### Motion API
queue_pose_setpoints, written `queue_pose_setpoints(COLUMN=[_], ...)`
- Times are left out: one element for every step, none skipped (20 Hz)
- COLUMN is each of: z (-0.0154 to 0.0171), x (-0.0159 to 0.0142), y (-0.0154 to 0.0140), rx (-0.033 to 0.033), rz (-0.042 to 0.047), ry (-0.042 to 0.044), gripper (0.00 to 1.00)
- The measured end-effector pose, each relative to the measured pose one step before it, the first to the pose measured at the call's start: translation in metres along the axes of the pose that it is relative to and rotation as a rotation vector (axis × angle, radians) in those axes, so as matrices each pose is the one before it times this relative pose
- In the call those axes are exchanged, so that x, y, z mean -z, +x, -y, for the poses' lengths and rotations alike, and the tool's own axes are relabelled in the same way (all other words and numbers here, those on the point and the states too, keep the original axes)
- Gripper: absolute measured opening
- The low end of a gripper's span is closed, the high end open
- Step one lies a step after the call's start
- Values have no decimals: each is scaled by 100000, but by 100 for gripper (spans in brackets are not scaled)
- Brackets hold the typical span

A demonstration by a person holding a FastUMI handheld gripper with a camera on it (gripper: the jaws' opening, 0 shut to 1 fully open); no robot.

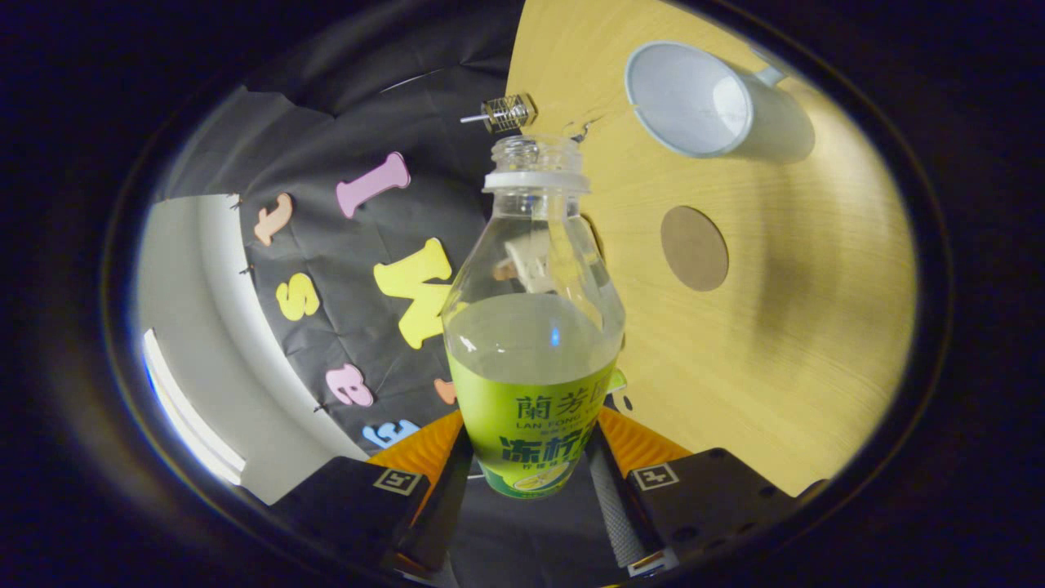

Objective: Take the bottle from table, then pour the juice into the cup, finally place the bottle on the coaster

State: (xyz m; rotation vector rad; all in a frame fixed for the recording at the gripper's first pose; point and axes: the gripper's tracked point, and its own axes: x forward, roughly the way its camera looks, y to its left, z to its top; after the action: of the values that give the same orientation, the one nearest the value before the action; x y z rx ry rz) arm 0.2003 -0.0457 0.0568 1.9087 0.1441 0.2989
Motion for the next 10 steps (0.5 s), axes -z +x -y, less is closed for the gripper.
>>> queue_pose_setpoints(z=[-269, -66, -149, -93, -239, -41, -27, -48, -160, -49], x=[147, 12, -78, -57, -42, -93, -148, -44, -89, -52], y=[-93, -193, 8, -20, -6, 71, 258, 63, -61, 10], rx=[-667, -194, 35, -108, -339, -86, -94, -257, -378, -222], rz=[59, -172, -119, -117, -44, 181, 161, 142, 269, -33], ry=[733, 45, -160, 187, 375, 581, 567, 668, 776, 764], gripper=[78, 78, 78, 78, 78, 78, 78, 78, 78, 78])
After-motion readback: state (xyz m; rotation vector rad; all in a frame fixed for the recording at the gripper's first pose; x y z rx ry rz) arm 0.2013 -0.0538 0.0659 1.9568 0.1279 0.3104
